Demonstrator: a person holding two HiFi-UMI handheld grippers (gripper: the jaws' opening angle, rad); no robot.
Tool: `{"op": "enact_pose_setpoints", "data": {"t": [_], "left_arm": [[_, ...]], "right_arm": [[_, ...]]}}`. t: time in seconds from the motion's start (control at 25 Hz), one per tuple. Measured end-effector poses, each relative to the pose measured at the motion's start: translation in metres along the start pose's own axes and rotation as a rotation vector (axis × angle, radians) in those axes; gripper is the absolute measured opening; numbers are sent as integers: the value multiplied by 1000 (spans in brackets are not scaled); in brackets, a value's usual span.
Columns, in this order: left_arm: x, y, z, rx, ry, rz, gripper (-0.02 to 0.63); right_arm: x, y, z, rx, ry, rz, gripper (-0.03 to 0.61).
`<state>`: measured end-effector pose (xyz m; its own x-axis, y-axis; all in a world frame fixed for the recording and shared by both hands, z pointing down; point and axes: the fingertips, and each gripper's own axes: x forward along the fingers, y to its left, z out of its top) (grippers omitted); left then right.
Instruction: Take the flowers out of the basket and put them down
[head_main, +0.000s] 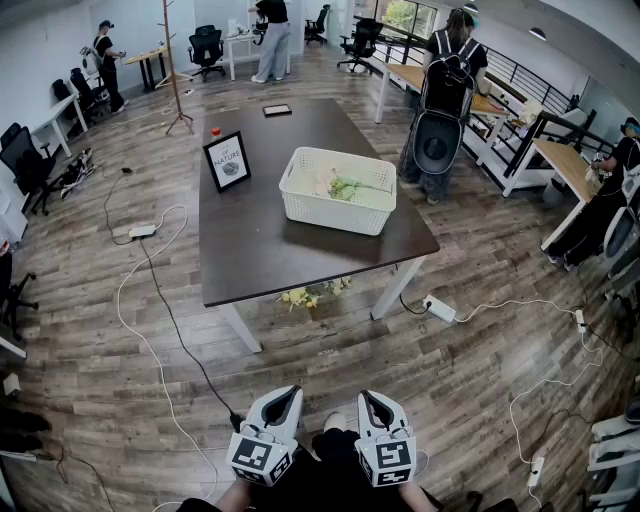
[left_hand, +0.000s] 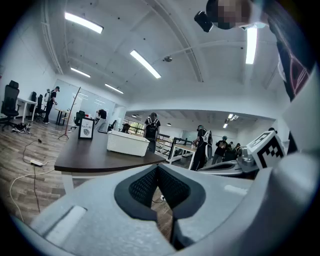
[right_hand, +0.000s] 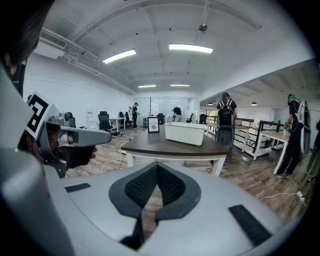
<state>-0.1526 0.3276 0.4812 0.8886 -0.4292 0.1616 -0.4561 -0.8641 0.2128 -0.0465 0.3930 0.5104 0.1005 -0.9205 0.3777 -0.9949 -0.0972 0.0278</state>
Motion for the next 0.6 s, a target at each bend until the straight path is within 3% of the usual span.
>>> {"op": "enact_pose_setpoints", "data": {"t": [0.28,0.6], "left_arm": [[-24,11,-8,4,11,-5,8],[-17,14,-3,12,4,-20,8]], "right_arm": [[-3,34,-6,4,1,3,5],[5,34,6,-5,-41,7,5]]}}
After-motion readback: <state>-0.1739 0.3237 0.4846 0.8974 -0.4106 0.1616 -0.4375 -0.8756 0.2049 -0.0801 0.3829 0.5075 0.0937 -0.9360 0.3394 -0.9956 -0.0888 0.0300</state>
